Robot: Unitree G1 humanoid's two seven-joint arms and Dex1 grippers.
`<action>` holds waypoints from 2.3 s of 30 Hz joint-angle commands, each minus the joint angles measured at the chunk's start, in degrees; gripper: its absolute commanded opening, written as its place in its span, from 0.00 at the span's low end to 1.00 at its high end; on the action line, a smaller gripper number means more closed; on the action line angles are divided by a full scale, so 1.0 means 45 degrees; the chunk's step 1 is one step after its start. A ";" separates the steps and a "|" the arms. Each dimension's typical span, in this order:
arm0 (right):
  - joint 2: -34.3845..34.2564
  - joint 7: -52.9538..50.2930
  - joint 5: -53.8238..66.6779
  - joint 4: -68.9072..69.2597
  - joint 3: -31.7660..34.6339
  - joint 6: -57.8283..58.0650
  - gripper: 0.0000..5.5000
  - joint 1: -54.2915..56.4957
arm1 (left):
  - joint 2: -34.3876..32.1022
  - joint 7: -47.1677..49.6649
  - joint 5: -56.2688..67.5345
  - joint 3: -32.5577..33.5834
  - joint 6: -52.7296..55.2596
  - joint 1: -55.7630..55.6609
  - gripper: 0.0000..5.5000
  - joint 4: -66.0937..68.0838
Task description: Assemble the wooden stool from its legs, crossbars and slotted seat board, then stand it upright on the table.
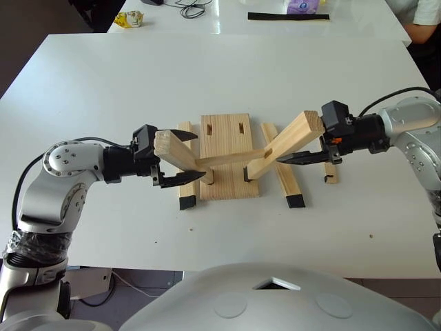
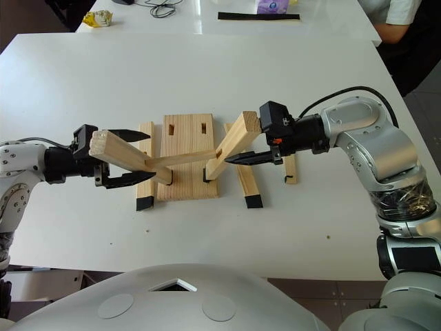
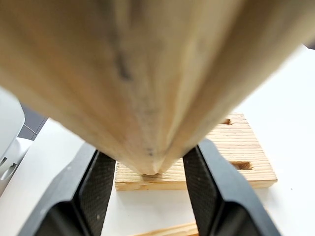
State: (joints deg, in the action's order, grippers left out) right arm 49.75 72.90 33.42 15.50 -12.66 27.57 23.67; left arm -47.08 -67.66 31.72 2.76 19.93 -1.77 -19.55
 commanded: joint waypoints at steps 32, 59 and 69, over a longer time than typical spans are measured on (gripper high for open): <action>-0.0246 -0.1146 -0.1586 0.0589 -0.1548 0.0051 0.37 -0.0910 | -0.2894 -0.3382 -0.3895 -0.1116 -0.2944 -0.2275 0.98 0.5245; 0.0904 -0.0417 -0.0886 0.1653 -0.1438 0.0928 0.37 -0.0669 | 0.1829 0.1643 -0.4324 -0.2433 0.2718 -0.8549 0.98 0.4476; 0.1449 -0.0225 -0.0680 0.1827 -0.1398 0.1074 0.37 -0.0493 | 0.1687 0.1620 -0.3983 -0.3259 0.4541 -0.7655 0.98 0.1542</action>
State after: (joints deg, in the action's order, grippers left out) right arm 53.12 69.31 34.07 25.16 -15.43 27.50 23.09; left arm -38.50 -59.87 12.56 -10.91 37.73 -36.83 -9.31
